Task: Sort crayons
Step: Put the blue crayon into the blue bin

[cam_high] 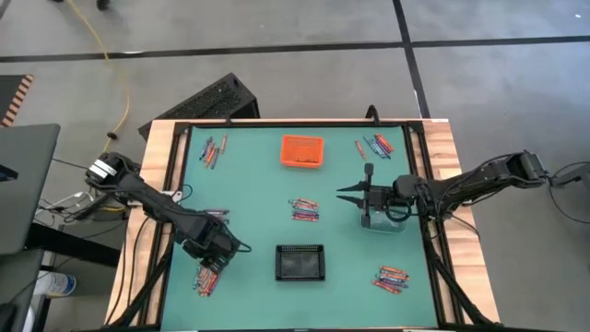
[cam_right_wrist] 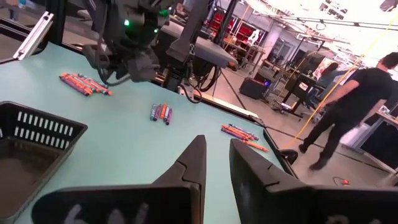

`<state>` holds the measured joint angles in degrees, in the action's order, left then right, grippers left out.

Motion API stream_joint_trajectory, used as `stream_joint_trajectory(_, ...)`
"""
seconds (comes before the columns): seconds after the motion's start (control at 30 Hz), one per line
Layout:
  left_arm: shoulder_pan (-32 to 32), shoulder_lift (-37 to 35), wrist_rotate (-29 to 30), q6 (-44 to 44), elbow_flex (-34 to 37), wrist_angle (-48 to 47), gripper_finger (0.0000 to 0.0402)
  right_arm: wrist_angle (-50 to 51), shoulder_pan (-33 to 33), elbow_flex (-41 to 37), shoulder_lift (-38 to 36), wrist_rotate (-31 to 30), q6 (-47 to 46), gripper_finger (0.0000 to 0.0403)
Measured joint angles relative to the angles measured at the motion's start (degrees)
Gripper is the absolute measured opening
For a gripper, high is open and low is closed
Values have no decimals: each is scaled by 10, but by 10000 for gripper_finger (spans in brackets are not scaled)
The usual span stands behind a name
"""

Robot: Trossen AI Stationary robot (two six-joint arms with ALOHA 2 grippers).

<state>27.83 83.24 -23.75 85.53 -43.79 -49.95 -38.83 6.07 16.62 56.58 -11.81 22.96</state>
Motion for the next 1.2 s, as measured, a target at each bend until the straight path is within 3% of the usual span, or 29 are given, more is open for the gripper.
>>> stream_joint_trajectory(0.13, 0, 0, -29, 16, 27, 6, 157, 1, 0, 0, 0, 0, -10, 72)
stream_joint_trajectory(0.5, 0, 0, -36, 29, 57, 116, 157, 9, 0, 0, 0, 0, -22, 72)
stream_joint_trajectory(1.2, 1, 1, -68, 4, 57, 93, 157, 18, 0, 0, 0, 0, -36, 72)
